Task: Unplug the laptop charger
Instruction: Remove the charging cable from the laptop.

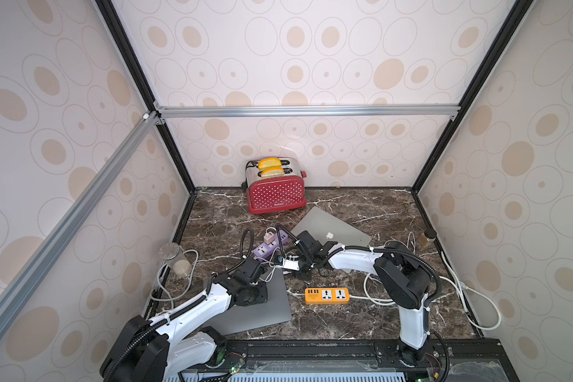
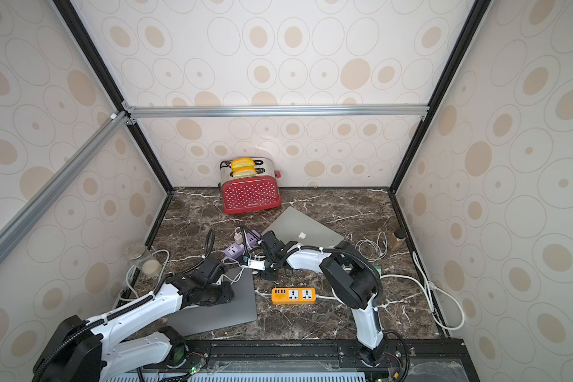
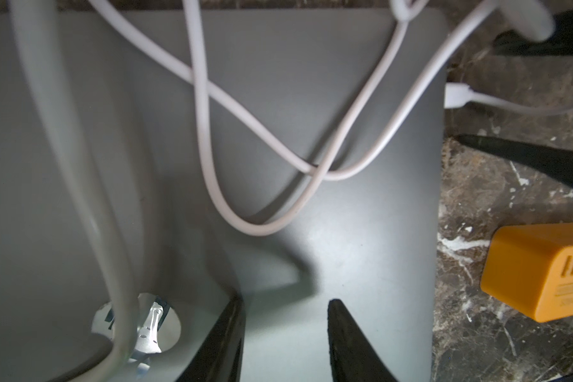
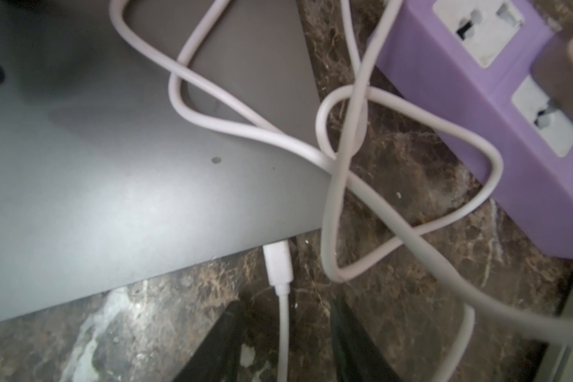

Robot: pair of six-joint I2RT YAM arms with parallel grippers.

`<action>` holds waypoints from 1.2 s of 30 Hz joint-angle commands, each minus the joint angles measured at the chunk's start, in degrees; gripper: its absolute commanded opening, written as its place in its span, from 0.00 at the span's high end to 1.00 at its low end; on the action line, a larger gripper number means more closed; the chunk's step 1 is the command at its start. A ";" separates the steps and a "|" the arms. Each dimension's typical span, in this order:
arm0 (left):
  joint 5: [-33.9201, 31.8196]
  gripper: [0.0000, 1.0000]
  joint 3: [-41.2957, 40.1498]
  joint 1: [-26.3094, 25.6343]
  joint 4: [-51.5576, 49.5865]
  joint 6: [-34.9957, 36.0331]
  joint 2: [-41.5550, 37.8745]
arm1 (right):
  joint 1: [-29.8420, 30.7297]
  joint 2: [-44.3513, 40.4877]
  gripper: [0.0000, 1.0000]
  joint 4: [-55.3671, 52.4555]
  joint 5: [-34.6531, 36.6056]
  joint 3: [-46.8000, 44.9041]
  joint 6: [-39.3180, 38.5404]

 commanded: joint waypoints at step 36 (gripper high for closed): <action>-0.68 0.56 -2.84 0.24 -3.31 -0.82 3.26 | -0.45 6.60 0.95 -9.12 -3.78 7.81 -5.39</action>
